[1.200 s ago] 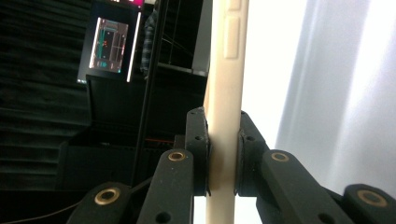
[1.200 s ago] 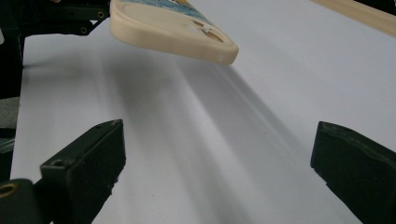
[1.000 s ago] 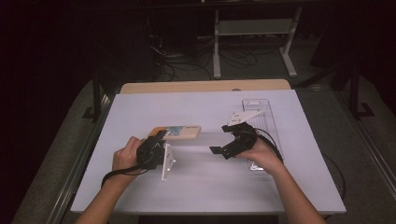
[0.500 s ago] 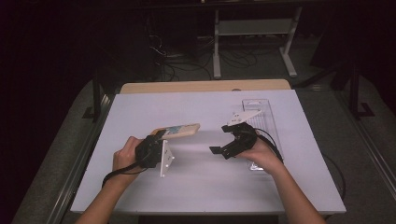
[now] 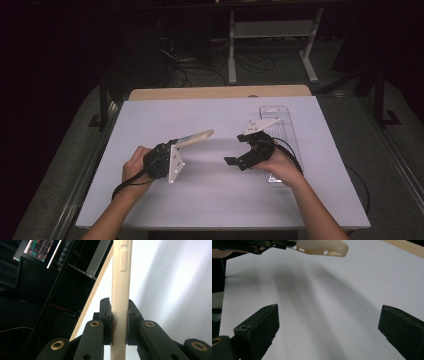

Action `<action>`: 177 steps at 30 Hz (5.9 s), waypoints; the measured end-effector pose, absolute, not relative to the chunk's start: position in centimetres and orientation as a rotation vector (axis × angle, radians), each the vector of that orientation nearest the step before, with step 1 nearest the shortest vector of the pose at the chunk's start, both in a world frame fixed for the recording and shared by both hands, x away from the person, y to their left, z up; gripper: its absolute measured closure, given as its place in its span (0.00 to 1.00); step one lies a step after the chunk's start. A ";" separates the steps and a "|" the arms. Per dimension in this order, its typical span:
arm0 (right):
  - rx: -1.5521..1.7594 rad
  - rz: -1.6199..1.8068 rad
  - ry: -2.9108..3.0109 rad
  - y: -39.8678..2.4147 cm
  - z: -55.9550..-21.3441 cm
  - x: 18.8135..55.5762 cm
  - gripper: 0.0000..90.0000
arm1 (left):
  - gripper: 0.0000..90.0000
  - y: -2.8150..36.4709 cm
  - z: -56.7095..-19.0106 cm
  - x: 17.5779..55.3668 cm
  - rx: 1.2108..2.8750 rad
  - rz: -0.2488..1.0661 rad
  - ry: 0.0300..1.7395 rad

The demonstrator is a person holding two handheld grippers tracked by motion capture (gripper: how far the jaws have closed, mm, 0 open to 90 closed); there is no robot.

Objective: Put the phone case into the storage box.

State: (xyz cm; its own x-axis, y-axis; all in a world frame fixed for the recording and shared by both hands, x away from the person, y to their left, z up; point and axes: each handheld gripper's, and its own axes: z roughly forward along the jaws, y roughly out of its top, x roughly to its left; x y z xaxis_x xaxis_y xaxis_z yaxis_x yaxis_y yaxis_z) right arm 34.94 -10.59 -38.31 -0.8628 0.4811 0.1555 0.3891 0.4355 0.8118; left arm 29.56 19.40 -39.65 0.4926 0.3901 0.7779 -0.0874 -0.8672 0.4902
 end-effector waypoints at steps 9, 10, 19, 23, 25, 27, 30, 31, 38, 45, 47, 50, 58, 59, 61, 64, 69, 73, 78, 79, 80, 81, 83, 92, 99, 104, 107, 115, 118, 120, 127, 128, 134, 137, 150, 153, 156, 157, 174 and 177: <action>0.794 1.421 2.590 -10.5 -38.3 35.0 0.03 | 0.88 19.3 -39.5 29.6 2.272 1.325 0.268; 0.798 1.419 2.587 -10.5 -38.3 35.0 0.03 | 0.88 19.3 -39.5 29.6 2.272 1.325 0.267; 0.796 1.419 2.589 -10.5 -38.3 35.0 0.03 | 0.88 19.4 -39.3 29.8 2.239 1.262 0.335; 0.797 1.418 2.588 -10.5 -38.3 35.0 0.03 | 0.88 19.4 -39.2 29.8 2.231 1.212 0.376; 0.796 1.418 2.585 -10.5 -38.3 34.9 0.03 | 0.88 19.4 -39.2 29.9 2.224 1.195 0.388; 0.793 1.418 2.581 -10.5 -38.3 34.9 0.03 | 0.88 19.4 -39.1 29.9 2.220 1.171 0.414; 0.788 1.418 2.577 -10.5 -38.3 34.9 0.03 | 0.88 19.5 -39.0 30.1 2.211 1.137 0.443; 0.788 1.419 2.577 -10.5 -38.3 34.9 0.03 | 0.88 19.5 -39.0 30.1 2.211 1.129 0.448; 0.789 1.420 2.575 -10.5 -38.3 34.9 0.03 | 0.88 19.8 -38.8 30.4 2.180 1.039 0.523; 0.785 1.419 2.572 -10.5 -38.3 34.9 0.03 | 0.88 20.1 -38.7 30.7 2.159 0.988 0.577; 0.787 1.420 2.573 -10.5 -38.3 34.9 0.03 | 0.88 20.1 -38.7 30.8 2.157 0.972 0.591; 0.786 1.421 2.572 -10.5 -38.3 34.9 0.03 | 0.88 20.2 -38.6 30.9 2.149 0.948 0.607; 0.789 1.421 2.572 -10.5 -38.3 34.9 0.03 | 0.88 20.6 -38.4 31.2 2.119 0.889 0.671; 0.789 1.421 2.572 -10.5 -38.3 34.9 0.03 | 0.88 20.6 -38.4 31.2 2.120 0.881 0.675; 0.791 1.422 2.572 -10.5 -38.3 34.9 0.03 | 0.88 20.7 -38.4 31.3 2.113 0.865 0.687; 0.790 1.422 2.571 -10.5 -38.3 35.0 0.03 | 0.88 20.7 -38.4 31.3 2.098 0.844 0.709; 0.795 1.425 2.569 -10.5 -38.3 35.0 0.03 | 0.88 20.9 -38.3 31.5 2.064 0.807 0.765; 0.795 1.427 2.567 -10.5 -38.3 35.0 0.03 | 0.88 21.0 -38.3 31.6 2.018 0.771 0.810; 0.810 1.437 2.568 -10.6 -38.3 35.1 0.03 | 0.88 21.2 -38.3 31.7 2.016 0.744 0.825; 0.811 1.438 2.568 -10.6 -38.3 35.1 0.02 | 0.88 21.2 -38.3 31.8 2.015 0.742 0.824; 0.813 1.436 2.571 -10.6 -38.3 35.1 0.02 | 0.88 21.2 -38.3 31.8 2.015 0.743 0.822; 0.821 1.438 2.576 -10.6 -38.3 35.2 0.02 | 0.88 21.1 -38.3 31.7 2.008 0.740 0.825; 0.854 1.456 2.580 -10.7 -38.3 35.3 0.00 | 0.88 21.1 -38.4 31.7 2.010 0.737 0.823; 0.861 1.479 2.568 -10.7 -38.3 35.3 0.00 | 0.88 20.9 -38.5 31.6 2.018 0.733 0.817; 0.868 1.444 2.572 -10.3 -38.1 35.3 0.00 | 0.88 20.8 -38.6 31.7 2.013 0.725 0.824; 0.895 1.429 2.574 -10.0 -37.8 35.5 0.00 | 0.88 20.8 -38.6 31.7 2.009 0.724 0.829; 0.899 1.432 2.588 -9.8 -37.7 35.7 0.00 | 0.88 20.9 -38.6 31.6 1.998 0.720 0.834; 0.915 1.452 2.592 -9.0 -37.3 36.5 0.00 | 0.88 20.9 -38.6 31.6 1.992 0.724 0.840; 0.919 1.462 2.587 -8.6 -37.1 36.8 0.00 | 0.88 20.9 -38.6 31.7 1.995 0.723 0.838; 0.924 1.467 2.594 -8.2 -37.1 37.1 0.00 | 0.88 21.0 -38.6 31.7 1.994 0.722 0.840; 0.906 1.465 2.600 -7.4 -37.0 37.8 0.00 | 0.88 21.0 -38.6 31.7 1.979 0.713 0.845; 0.906 1.473 2.597 -7.2 -37.1 37.9 0.00 | 0.88 21.0 -38.6 31.7 1.976 0.712 0.845; 0.930 1.504 2.578 -6.8 -37.3 38.4 0.00 | 0.88 20.8 -38.7 31.7 1.965 0.693 0.855; 0.931 1.522 2.578 -6.6 -37.6 38.5 0.00 | 0.88 20.7 -38.7 31.6 1.964 0.683 0.864; 0.986 1.588 2.542 -6.7 -38.4 38.3 0.00 | 0.88 19.9 -38.9 31.3 1.937 0.677 0.864; 1.010 1.613 2.530 -6.7 -38.6 38.3 0.00 | 0.88 19.9 -38.9 31.3 1.935 0.679 0.865; 1.024 1.637 2.514 -6.6 -38.6 38.3 0.00 | 0.88 19.9 -38.9 31.4 1.936 0.681 0.865; 1.026 1.652 2.510 -6.7 -38.6 38.3 0.00 | 0.88 19.9 -38.9 31.4 1.937 0.682 0.866; 1.166 1.870 2.378 -6.5 -39.5 38.4 0.00 | 0.88 19.2 -39.1 31.7 1.915 0.650 0.899; 1.179 1.885 2.370 -6.3 -39.7 38.4 0.00 | 0.88 19.0 -39.2 31.6 1.905 0.647 0.905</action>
State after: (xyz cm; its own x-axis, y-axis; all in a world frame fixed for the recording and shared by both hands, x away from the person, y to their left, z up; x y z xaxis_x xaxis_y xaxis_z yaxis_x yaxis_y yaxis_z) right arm 38.36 -6.35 -39.65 -0.7317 0.4653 0.4981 0.5900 0.0665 0.8046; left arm 31.61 19.00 -39.19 0.5949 0.8004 0.0738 0.3279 -0.3254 0.8869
